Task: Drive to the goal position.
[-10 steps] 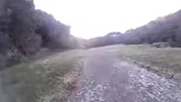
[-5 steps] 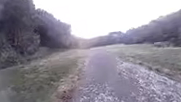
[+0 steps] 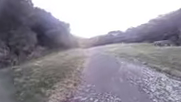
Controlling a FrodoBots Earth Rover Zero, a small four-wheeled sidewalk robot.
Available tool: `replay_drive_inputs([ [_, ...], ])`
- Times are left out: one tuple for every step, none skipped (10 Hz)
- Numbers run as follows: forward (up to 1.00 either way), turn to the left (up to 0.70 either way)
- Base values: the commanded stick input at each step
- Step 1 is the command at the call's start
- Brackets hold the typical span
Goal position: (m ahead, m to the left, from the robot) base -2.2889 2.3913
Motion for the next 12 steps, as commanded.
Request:
replay_drive_inputs([
  [0.0,0.0],
  [0.0,0.0],
  [0.0,0.0],
  [0.0,0.0],
  [0.0,0.0],
  [0.18,0.0],
  [0.47,0.0],
  [0.7,0.0],
  [0.7,0.0],
  [0.7,0.0],
  [0.7,-0.06],
  [0.7,-0.01],
])
